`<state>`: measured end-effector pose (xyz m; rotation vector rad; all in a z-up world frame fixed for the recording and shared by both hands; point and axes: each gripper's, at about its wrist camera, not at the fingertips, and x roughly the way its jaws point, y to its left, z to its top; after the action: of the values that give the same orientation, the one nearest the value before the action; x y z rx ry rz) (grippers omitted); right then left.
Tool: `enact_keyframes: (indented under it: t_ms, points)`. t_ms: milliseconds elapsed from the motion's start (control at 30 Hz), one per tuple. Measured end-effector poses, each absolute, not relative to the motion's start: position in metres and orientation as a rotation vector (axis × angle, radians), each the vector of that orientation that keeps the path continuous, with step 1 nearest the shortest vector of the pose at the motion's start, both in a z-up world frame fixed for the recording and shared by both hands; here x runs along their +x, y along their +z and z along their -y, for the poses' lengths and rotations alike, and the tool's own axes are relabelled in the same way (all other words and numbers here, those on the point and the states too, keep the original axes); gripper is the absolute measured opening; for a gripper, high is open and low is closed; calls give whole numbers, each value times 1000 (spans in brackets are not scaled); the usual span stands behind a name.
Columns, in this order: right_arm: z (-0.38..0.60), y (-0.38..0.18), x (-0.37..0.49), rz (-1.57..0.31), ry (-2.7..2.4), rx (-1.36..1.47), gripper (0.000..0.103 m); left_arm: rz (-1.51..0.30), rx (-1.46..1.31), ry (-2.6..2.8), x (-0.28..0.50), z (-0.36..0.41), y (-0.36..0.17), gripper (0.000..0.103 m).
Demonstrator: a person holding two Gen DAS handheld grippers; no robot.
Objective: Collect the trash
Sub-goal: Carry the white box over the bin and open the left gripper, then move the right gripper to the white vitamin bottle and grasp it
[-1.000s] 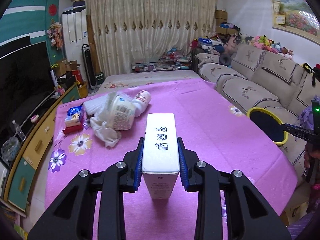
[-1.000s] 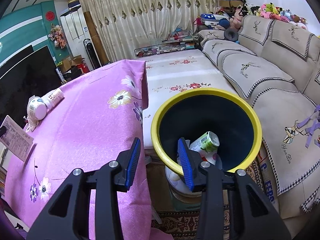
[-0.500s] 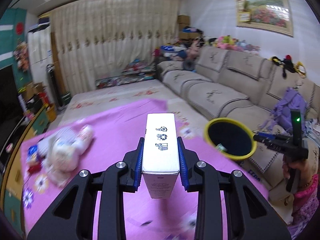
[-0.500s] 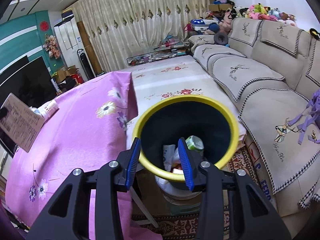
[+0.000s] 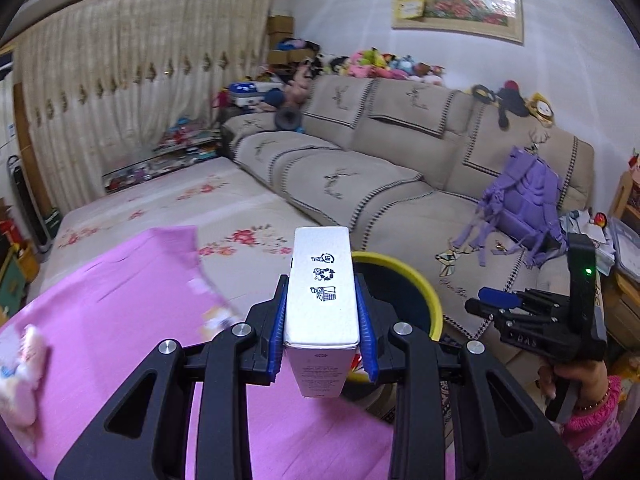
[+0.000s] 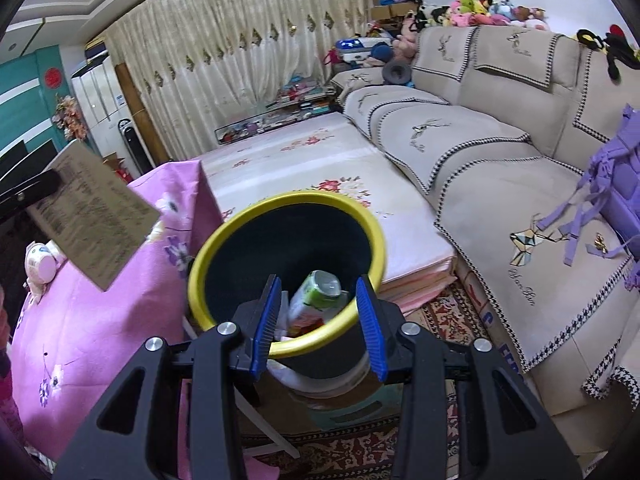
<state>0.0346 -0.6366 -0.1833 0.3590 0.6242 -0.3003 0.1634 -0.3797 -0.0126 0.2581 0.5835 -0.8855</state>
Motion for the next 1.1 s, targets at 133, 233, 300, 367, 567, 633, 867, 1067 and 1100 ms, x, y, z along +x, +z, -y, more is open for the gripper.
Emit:
enact_keyframes:
  t_ms: [133, 233, 300, 367, 567, 633, 867, 1067, 1100]
  points:
    - [647, -186, 32, -630, -320, 361, 37, -608, 285, -923, 175, 426, -28, 31]
    - [651, -189, 33, -636, -327, 363, 38, -636, 318, -938, 185, 459, -46, 31]
    - [653, -191, 34, -641, -333, 364, 37, -658, 331, -941, 190, 477, -57, 31]
    - [654, -193, 35, -647, -338, 363, 37, -676, 335, -942, 195, 488, -68, 31]
    - [654, -193, 37, -652, -338, 363, 38, -636, 316, -911, 195, 488, -71, 59]
    - [652, -192, 37, -650, -333, 358, 38, -609, 314, -903, 190, 477, -64, 60]
    - [636, -186, 42, -640, -297, 336, 37, -559, 277, -823, 174, 385, -39, 70]
    - [608, -178, 54, -645, -255, 300, 38, -538, 208, -655, 173, 275, -33, 77]
    - [601, -176, 58, -647, -243, 290, 37, -532, 202, -630, 173, 261, -33, 78]
